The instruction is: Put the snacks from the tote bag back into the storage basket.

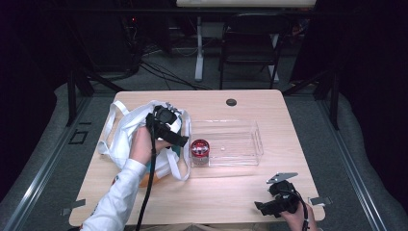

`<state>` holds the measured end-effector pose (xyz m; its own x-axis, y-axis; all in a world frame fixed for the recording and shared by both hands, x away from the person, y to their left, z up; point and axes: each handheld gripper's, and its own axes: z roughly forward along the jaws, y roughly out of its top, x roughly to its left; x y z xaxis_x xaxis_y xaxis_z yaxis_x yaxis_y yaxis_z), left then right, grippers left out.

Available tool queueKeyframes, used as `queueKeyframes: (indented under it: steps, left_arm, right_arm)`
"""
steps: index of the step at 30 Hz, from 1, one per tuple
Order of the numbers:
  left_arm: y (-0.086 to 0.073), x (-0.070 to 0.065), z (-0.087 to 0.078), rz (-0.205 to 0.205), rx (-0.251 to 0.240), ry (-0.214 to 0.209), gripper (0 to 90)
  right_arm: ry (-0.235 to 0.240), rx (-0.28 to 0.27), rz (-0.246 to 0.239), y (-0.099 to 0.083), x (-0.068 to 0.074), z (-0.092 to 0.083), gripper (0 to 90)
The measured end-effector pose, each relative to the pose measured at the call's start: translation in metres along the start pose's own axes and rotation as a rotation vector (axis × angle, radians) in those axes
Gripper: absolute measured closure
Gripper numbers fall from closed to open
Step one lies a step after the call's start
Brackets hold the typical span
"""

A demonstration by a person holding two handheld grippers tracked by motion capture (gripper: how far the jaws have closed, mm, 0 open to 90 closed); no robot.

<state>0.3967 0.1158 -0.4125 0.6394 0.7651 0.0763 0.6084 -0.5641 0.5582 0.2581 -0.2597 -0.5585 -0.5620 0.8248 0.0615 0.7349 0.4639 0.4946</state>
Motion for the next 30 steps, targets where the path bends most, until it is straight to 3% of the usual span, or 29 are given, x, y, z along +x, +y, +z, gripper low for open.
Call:
queueKeyframes:
  steps: [8, 17, 22, 24, 25, 30]
  left_arm:
    - [-0.032, 0.016, -0.019, -0.038, -0.036, 0.039, 0.2]
    - [-0.078, 0.037, -0.027, -0.102, -0.047, 0.074, 0.1]
    - [-0.107, 0.043, -0.03, -0.138, -0.059, 0.102, 0.1]
    - [-0.116, 0.044, -0.031, -0.149, -0.072, 0.109, 0.1]
    - [-0.12, 0.045, -0.032, -0.155, -0.075, 0.108, 0.1]
    - [-0.146, 0.045, -0.034, -0.169, -0.098, 0.12, 0.1]
  right_arm:
    - [-0.007, 0.0, 0.009, -0.001, 0.0, 0.0, 8.0]
    - [-0.007, 0.006, 0.006, 0.0, 0.0, 0.0, 7.9]
    - [-0.007, 0.005, 0.008, 0.0, 0.0, 0.0, 7.9]
    - [-0.004, -0.031, 0.036, -0.002, 0.002, 0.002, 7.9]
    - [-0.007, -0.004, 0.018, -0.001, 0.001, 0.001, 7.9]
    - [-0.001, 0.007, 0.005, 0.0, 0.0, 0.0, 7.9]
